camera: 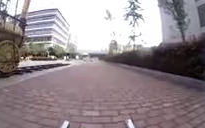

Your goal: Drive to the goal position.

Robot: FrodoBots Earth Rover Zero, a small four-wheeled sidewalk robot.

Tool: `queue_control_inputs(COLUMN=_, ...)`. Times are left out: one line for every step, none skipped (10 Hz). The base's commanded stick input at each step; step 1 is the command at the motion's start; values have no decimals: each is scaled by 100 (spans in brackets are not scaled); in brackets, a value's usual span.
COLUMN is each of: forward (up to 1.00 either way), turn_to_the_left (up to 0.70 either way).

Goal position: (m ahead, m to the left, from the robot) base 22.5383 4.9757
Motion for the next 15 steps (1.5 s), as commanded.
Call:
queue_control_inputs(forward=45, turn_to_the_left=0)
queue_control_inputs(forward=45, turn_to_the_left=0)
queue_control_inputs(forward=45, turn_to_the_left=0)
queue_control_inputs(forward=45, turn_to_the_left=0)
queue_control_inputs(forward=45, turn_to_the_left=0)
queue_control_inputs(forward=45, turn_to_the_left=0)
queue_control_inputs(forward=45, turn_to_the_left=0)
queue_control_inputs(forward=45, turn_to_the_left=0)
queue_control_inputs(forward=45, turn_to_the_left=0)
queue_control_inputs(forward=45, turn_to_the_left=0)
queue_control_inputs(forward=45, turn_to_the_left=0)
queue_control_inputs(forward=45, turn_to_the_left=0)
queue_control_inputs(forward=45, turn_to_the_left=0)
queue_control_inputs(forward=45, turn_to_the_left=0)
queue_control_inputs(forward=45, turn_to_the_left=0)
